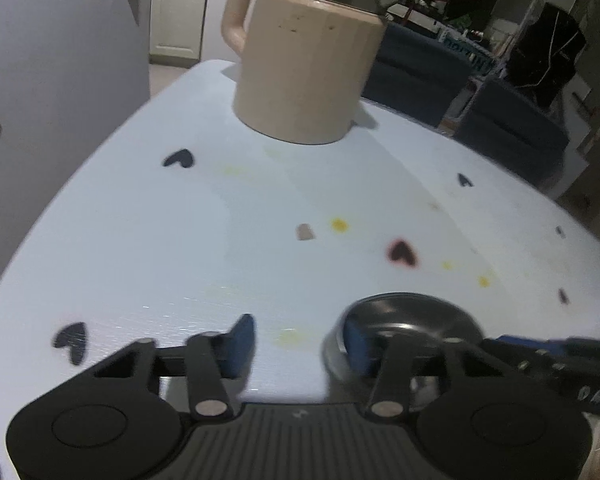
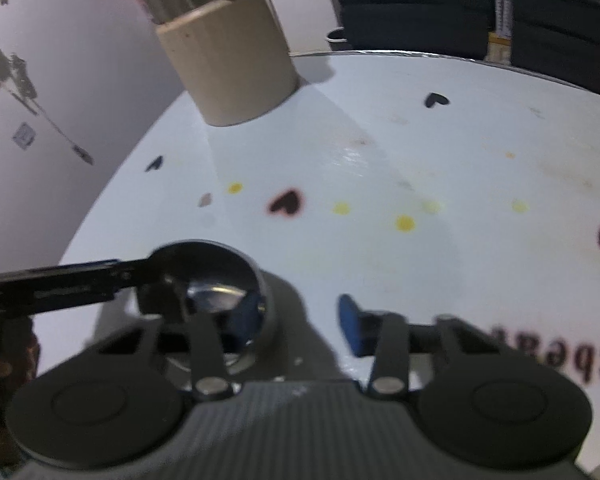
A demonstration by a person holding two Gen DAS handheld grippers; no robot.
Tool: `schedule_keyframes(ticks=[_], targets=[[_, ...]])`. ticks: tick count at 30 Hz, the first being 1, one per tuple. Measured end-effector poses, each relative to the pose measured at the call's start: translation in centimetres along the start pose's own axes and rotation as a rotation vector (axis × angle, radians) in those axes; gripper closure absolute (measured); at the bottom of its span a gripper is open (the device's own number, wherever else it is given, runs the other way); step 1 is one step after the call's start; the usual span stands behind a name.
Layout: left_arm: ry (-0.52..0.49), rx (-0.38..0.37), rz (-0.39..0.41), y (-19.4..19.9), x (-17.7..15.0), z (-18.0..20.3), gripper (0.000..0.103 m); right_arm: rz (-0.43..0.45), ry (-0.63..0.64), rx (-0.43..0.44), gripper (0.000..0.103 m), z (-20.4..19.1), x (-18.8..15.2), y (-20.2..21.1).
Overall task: Organize plates and bowls
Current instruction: 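Move both tools to the oval steel bowl and grip its rim, then lift the oval steel bowl with both tools and lower it into the square steel tray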
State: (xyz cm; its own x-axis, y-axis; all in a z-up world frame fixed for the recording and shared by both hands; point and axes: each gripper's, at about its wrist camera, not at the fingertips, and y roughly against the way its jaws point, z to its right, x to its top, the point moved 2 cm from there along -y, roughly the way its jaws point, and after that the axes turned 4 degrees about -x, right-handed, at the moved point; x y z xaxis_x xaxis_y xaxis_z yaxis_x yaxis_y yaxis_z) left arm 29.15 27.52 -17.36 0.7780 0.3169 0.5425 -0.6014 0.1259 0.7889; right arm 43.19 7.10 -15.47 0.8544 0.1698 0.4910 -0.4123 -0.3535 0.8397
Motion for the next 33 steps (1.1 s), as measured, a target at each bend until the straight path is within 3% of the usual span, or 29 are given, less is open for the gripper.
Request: schedule_keyframes(ticks=[4,7,13,20,33], targets=[[0.01,-0.06,-0.005,-0.1,0.2,1.0,0.095,0.003,0.013,0.035,0.089,-0.7,-0.1,0.1],[-0.001,-0.057,-0.016,-0.2,0.1,1.6,0.096,0.007,0.006,0.043,0.098,-0.9,-0.2,0.3],[-0.022,-0.072,0.012,1.5,0.4,2.8,0.097,0.027,-0.01,0.044,0.099,-0.6,-0.3,1.3],[-0.068,-0.102,0.097,5.9,0.1,5.9,0.097,0.107,-0.021,0.046,0.099,-0.1,-1.2,6.2],[-0.172,-0.175,0.181,13.7,-5.3,10.7,0.097,0.18,-0.04,0.066,0.099,1.9,-6.2,15.6]])
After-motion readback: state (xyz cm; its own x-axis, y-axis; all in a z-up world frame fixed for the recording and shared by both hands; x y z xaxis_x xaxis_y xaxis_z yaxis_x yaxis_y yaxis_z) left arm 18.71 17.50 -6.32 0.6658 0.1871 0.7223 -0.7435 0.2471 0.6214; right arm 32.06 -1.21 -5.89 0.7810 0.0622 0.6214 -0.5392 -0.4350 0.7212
